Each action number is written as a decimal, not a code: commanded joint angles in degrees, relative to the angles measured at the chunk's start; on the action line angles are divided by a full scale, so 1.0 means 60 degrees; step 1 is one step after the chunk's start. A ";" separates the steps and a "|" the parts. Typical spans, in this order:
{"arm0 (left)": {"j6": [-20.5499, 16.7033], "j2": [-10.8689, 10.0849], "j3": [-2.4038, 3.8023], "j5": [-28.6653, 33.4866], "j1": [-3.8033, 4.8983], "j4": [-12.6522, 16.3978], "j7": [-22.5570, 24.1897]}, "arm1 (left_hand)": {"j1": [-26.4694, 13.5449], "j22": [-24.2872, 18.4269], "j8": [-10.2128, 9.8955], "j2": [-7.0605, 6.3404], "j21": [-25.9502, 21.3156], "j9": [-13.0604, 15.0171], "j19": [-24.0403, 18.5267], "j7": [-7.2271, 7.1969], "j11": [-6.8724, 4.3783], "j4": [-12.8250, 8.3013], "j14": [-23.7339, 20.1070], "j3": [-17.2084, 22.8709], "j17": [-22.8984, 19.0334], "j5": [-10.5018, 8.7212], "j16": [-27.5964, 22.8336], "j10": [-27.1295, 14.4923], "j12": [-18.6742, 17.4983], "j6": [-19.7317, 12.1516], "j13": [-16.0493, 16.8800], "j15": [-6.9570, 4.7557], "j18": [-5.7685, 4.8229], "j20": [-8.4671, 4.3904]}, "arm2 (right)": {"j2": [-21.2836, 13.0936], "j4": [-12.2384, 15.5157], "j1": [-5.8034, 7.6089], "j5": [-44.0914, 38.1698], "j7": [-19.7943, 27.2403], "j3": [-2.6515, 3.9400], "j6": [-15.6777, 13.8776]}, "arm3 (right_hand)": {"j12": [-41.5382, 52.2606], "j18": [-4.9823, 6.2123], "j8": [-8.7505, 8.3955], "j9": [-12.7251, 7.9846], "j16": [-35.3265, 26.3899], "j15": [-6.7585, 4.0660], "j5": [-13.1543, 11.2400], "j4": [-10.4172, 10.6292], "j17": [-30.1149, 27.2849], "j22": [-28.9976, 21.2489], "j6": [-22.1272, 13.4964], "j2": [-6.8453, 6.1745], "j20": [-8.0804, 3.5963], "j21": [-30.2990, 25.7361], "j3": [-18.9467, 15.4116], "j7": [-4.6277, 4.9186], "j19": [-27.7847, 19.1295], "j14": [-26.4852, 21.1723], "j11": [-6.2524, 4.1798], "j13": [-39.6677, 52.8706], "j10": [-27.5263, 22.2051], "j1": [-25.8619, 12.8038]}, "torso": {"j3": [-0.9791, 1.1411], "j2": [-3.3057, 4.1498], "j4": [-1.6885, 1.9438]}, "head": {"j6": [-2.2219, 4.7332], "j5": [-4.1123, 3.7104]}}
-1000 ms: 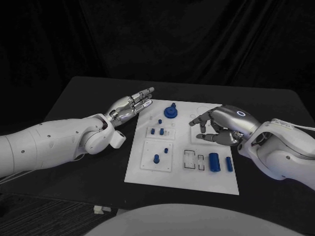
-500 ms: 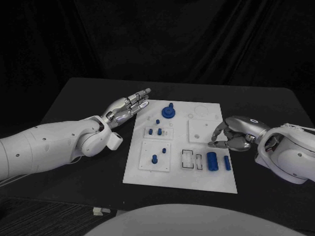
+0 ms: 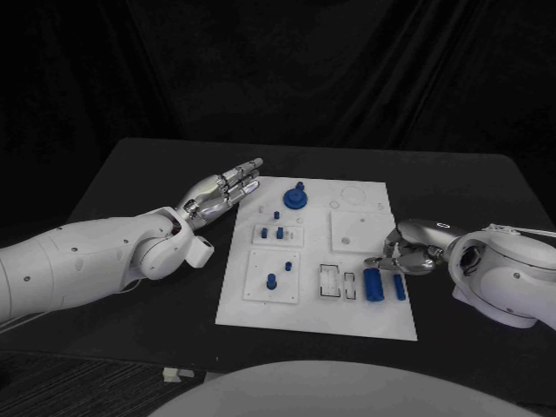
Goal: Assemble the parts on the task board
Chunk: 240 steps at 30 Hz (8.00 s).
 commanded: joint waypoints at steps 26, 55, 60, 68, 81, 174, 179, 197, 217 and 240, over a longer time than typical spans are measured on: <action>0.0128 0.0021 0.0009 0.0051 -0.0046 -0.0060 0.0148 | 0.0073 -0.0012 0.0061 0.0070 -0.0032 0.0012 0.0008 0.0037 0.0048 -0.0014 -0.0004 0.0037 -0.0008 0.0067 -0.0035 0.0002 -0.0032 0.0071 -0.0012 0.0040 0.0134 0.0074 | 0.0246 0.0100 -0.0220 -0.0569 -0.1075 0.0004 0.0683 | 0.0023 -0.0067 -0.0287 0.0998 0.0024 -0.0126 -0.1037 0.0021 0.2510 0.2510 -0.0034 -0.0472 -0.0109 0.0023 0.0511 -0.0017 0.0991 0.0990 -0.0083 0.2511 0.1025 -0.0449 | -0.0009 0.0006 -0.0003 | -0.0002 0.0007; 0.0264 0.0047 0.0009 0.0051 -0.0069 -0.0108 0.0044 | 0.0094 -0.0012 0.0056 0.0068 -0.0032 0.0009 0.0008 0.0066 0.0081 -0.0020 -0.0004 0.0039 -0.0008 0.0079 -0.0035 0.0002 -0.0032 0.0072 -0.0012 0.0133 0.0141 0.0159 | 0.0617 -0.0043 -0.0472 -0.0832 -0.1185 0.0005 0.1324 | 0.0023 -0.0067 -0.1980 0.0379 0.0024 -0.0019 0.0158 -0.0229 0.2510 0.2510 0.0593 -0.0774 -0.0006 0.0023 0.0959 0.0090 0.0991 0.0990 0.0006 0.2511 0.1025 0.0537 | -0.0017 0.0000 0.0001 | -0.0002 0.0043; 0.0288 0.0046 0.0009 0.0051 -0.0071 -0.0102 0.0018 | 0.0102 -0.0012 0.0057 0.0067 -0.0032 0.0009 0.0008 0.0080 0.0093 -0.0023 -0.0004 0.0039 -0.0008 0.0087 -0.0035 0.0002 -0.0032 0.0079 -0.0012 0.0159 0.0142 0.0186 | 0.0627 -0.0043 -0.0486 -0.0838 -0.1195 0.0005 0.1379 | 0.0023 -0.0067 -0.2320 0.0368 0.0024 0.0002 0.1756 -0.0840 0.2510 0.2510 0.0489 -0.0749 0.0016 0.0023 0.1278 0.0116 0.0991 0.0990 0.0023 0.2511 0.1025 0.1341 | -0.0012 0.0002 0.0009 | -0.0002 0.0051; 0.0319 0.0029 0.0009 0.0051 -0.0074 -0.0084 -0.0017 | 0.0119 -0.0012 0.0056 0.0069 -0.0032 0.0009 0.0008 0.0096 0.0112 -0.0030 -0.0004 0.0043 -0.0008 0.0105 -0.0035 0.0002 -0.0032 0.0090 -0.0012 0.0228 0.0132 0.0235 | 0.0599 0.0016 -0.0497 -0.0819 -0.0812 0.0005 0.0484 | 0.0023 -0.0067 -0.2628 0.0501 0.0024 -0.0024 0.5429 -0.1591 0.2510 0.2510 0.0487 -0.0882 -0.0009 0.0023 0.2439 0.0090 0.0991 0.0990 -0.0009 0.2511 0.1025 0.1824 | -0.0009 0.0009 -0.0004 | -0.0002 0.0085; 0.0335 0.0022 0.0009 0.0051 -0.0078 -0.0090 -0.0042 | 0.0131 -0.0012 0.0057 0.0070 -0.0032 0.0011 0.0008 0.0107 0.0130 -0.0034 -0.0004 0.0047 -0.0008 0.0123 -0.0035 0.0002 -0.0032 0.0101 -0.0012 0.0255 0.0125 0.0256 | 0.0429 0.0312 -0.0492 0.0772 -0.0192 0.0019 -0.1457 | 0.0023 -0.0067 -0.2547 0.0920 0.0024 -0.0004 0.6499 -0.2065 0.2510 0.2510 0.0448 -0.0928 0.0010 0.0023 0.3207 0.0126 0.0991 0.0990 0.0012 0.2511 0.1025 0.1712 | -0.0011 -0.0007 0.0008 | -0.0002 0.0112; 0.0478 0.0168 0.0009 0.0051 -0.0095 -0.0269 -0.0219 | 0.0158 -0.0012 0.0083 0.0079 -0.0032 0.0030 0.0008 0.0213 0.0188 -0.0040 -0.0004 0.0058 -0.0008 0.0160 -0.0035 0.0002 -0.0032 0.0228 -0.0012 0.0390 0.0090 0.0358 | 0.1771 -0.0220 -0.0478 0.2965 -0.1073 0.0043 -0.0986 | 0.0023 0.0131 -0.3224 0.1420 -0.0259 0.0183 -0.1193 0.0041 0.1939 0.2247 0.0158 -0.0222 0.0189 -0.0677 -0.0378 0.0367 0.0637 0.0873 0.0240 0.2511 0.1025 -0.1773 | -0.0009 0.0009 0.0000 | -0.0002 0.0132; 0.0483 0.0162 0.0009 0.0051 -0.0096 -0.0268 -0.0222 | 0.0158 -0.0012 0.0083 0.0079 -0.0032 0.0030 0.0008 0.0213 0.0188 -0.0040 -0.0004 0.0058 -0.0008 0.0160 -0.0035 0.0002 -0.0032 0.0228 -0.0012 0.0390 0.0090 0.0358 | 0.1656 -0.0154 -0.0477 0.2965 -0.0722 0.0045 -0.1408 | 0.0023 0.0127 -0.3224 0.1436 -0.0242 0.0183 -0.1171 0.0035 0.1972 0.2253 0.0151 -0.0046 0.0188 -0.0664 -0.0493 0.0368 0.0646 0.0880 0.0240 0.2511 0.1025 -0.1830 | -0.0006 0.0008 0.0000 | -0.0002 0.0156; 0.0445 0.0119 0.0009 0.0051 -0.0098 -0.0274 -0.0229 | 0.0156 -0.0012 0.0089 0.0080 -0.0032 0.0033 0.0008 0.0225 0.0197 -0.0037 -0.0004 0.0056 -0.0008 0.0160 -0.0035 0.0002 -0.0032 0.0250 -0.0012 0.0398 0.0087 0.0364 | 0.0717 0.0428 -0.0187 0.2965 0.1855 0.0081 -0.2907 | 0.0023 0.0063 -0.3973 0.0296 -0.0045 0.0454 0.0718 -0.0010 0.2361 0.2335 -0.0944 0.0587 0.0419 -0.0440 -0.0873 0.0766 0.0749 0.0959 0.0552 0.2511 0.1025 0.0685 | -0.0008 0.0008 -0.0017 | -0.0002 0.0211; 0.0465 0.0102 0.0009 0.0051 -0.0105 -0.0273 -0.0218 | 0.0182 -0.0012 0.0093 0.0088 -0.0032 0.0034 0.0008 0.0243 0.0217 -0.0057 -0.0004 0.0072 -0.0008 0.0205 -0.0035 0.0002 -0.0032 0.0267 -0.0012 0.0412 0.0083 0.0376 | 0.0817 0.0166 -0.0597 0.2392 0.2602 0.0044 -0.1840 | 0.0023 0.0031 -0.5151 -0.3734 -0.0074 0.0408 0.0559 -0.1048 0.2287 0.2381 -0.1677 0.1184 0.0408 -0.0300 -0.2288 0.0854 0.0808 0.0942 0.0480 0.2511 0.1025 0.1547 | -0.0008 0.0010 0.0012 | -0.0002 0.0187; 0.0530 0.0060 0.0009 0.0051 -0.0125 -0.0266 -0.0273 | 0.0239 -0.0012 0.0106 0.0096 -0.0032 0.0041 0.0008 0.0318 0.0289 -0.0100 -0.0004 0.0106 -0.0008 0.0266 -0.0035 0.0002 -0.0032 0.0330 -0.0012 0.0425 0.0079 0.0387 | 0.0847 0.0184 -0.1230 -0.1628 0.1841 0.0043 -0.2351 | 0.0023 0.0126 -0.2290 -0.4013 -0.0239 0.0491 -0.0608 -0.0032 0.1938 0.2253 -0.4270 -0.1287 0.0479 -0.0660 0.0116 0.0982 0.0609 0.0855 0.0589 0.2511 0.1025 0.3955 | -0.0010 0.0014 -0.0004 | -0.0002 0.0213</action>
